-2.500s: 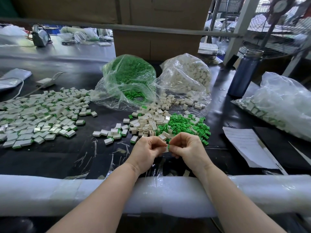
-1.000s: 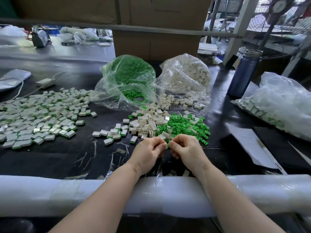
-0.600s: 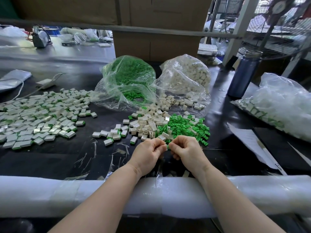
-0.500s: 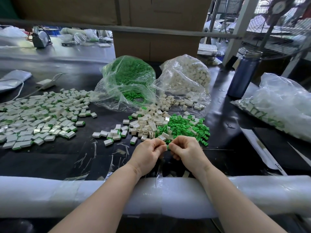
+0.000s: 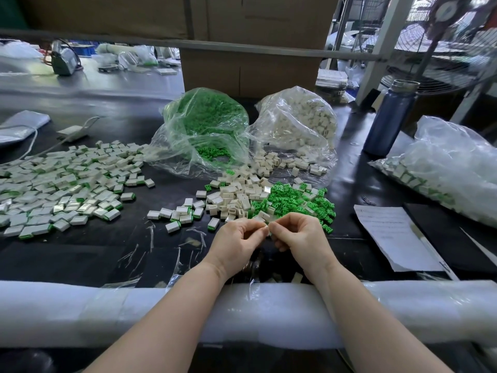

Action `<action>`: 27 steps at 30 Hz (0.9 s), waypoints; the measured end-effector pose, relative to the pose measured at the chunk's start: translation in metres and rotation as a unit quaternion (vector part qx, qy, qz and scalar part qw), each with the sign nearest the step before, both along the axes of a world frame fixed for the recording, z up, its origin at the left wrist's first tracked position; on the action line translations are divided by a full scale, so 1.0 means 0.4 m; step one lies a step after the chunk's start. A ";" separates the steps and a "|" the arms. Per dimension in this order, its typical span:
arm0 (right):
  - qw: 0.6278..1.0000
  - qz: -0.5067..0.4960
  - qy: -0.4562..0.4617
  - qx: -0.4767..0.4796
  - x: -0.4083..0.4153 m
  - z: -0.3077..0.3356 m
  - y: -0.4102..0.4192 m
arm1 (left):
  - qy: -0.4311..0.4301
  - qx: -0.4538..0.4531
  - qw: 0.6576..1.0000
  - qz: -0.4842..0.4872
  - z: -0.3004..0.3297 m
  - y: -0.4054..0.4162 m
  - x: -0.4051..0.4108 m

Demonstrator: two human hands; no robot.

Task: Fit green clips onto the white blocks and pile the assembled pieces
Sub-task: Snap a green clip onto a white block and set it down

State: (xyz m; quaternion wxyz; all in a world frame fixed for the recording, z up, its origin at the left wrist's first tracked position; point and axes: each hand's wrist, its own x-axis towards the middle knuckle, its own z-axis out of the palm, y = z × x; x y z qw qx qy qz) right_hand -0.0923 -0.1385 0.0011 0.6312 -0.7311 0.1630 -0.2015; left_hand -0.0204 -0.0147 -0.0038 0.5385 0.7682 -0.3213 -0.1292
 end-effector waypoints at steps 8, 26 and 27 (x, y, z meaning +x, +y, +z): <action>0.999 0.039 -0.013 -0.010 -0.004 0.001 0.002 | 0.032 -0.005 0.999 -0.002 0.002 0.002 0.002; 0.989 0.146 0.014 -0.012 0.003 -0.002 0.002 | 0.047 -0.073 0.996 -0.032 0.020 0.002 -0.005; 0.989 0.149 0.016 -0.010 0.002 -0.001 0.001 | 0.048 -0.072 0.996 -0.031 0.020 0.002 -0.005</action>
